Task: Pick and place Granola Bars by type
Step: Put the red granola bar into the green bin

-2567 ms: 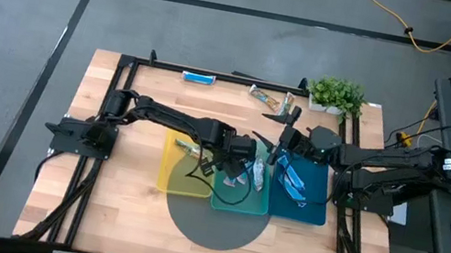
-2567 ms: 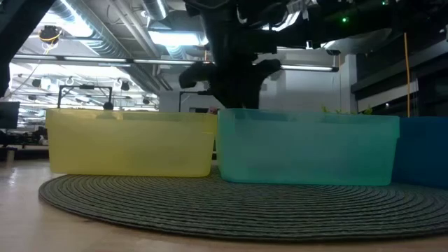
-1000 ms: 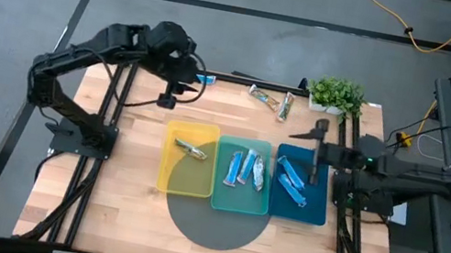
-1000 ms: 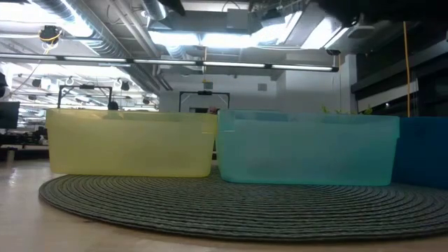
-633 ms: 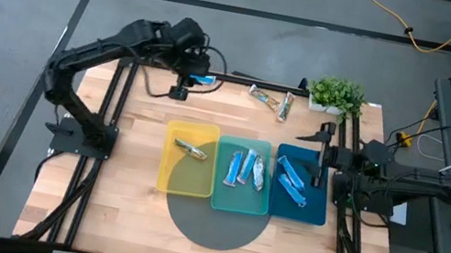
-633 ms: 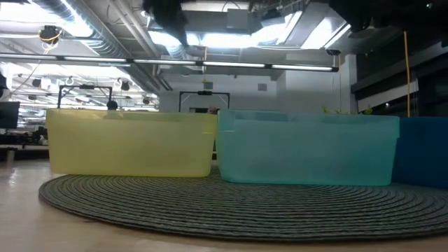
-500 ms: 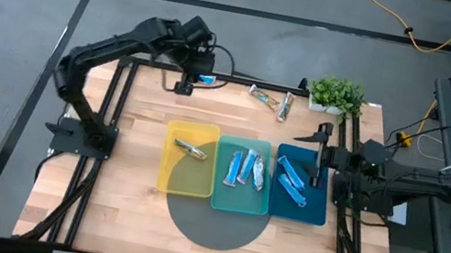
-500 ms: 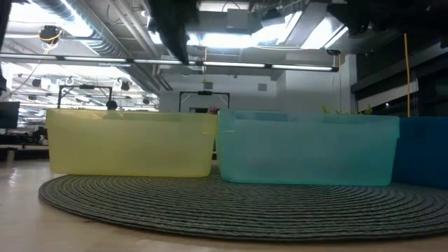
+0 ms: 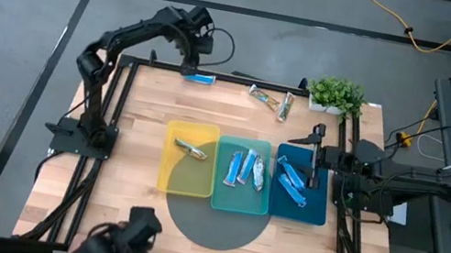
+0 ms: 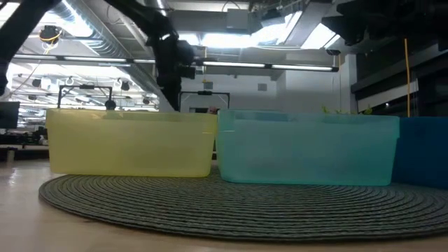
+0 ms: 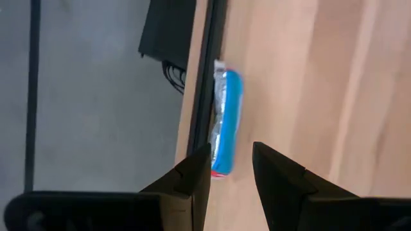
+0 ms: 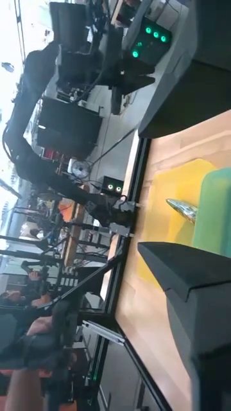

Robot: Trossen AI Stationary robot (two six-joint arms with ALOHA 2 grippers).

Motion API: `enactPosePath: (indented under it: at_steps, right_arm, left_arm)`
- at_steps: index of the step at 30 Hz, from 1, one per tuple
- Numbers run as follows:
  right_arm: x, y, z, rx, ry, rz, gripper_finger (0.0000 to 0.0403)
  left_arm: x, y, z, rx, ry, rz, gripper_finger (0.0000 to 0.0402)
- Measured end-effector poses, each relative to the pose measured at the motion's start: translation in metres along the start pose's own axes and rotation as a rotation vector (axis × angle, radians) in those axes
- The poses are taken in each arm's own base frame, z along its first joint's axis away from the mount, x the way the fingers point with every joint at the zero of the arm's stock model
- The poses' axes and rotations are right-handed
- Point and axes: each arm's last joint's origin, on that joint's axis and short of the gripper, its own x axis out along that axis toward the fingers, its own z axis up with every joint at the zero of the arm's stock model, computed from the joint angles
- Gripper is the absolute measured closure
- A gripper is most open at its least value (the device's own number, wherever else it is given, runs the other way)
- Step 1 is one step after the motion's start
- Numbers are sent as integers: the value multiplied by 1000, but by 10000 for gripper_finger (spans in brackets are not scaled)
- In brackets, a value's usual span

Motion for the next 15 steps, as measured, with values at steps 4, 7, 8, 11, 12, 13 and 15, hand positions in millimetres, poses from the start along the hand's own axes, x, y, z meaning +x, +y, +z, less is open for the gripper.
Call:
enactPosePath:
  at_steps: [4, 7, 8, 11, 12, 13, 15]
  right_arm:
    - [0, 0, 0, 0, 4, 1, 123]
    - [0, 0, 0, -1, 4, 1, 123]
    - [0, 0, 0, 0, 4, 1, 123]
    - [0, 0, 0, 0, 4, 0, 123]
    - [0, 0, 0, 0, 4, 0, 123]
    - [0, 0, 0, -1, 4, 0, 123]
    - [0, 0, 0, -1, 5, 1, 123]
  left_arm:
    - [17, 11, -6, -19, 48, 8, 287]
    - [31, 16, -11, -6, 103, 13, 271]
    - [38, 18, -12, -3, 113, 0, 263]
    - [55, 19, -13, 19, 141, -30, 236]
    - [60, 19, -13, 27, 147, -36, 227]
    - [66, 20, -13, 33, 151, -40, 217]
    - [76, 21, -13, 39, 161, -46, 198]
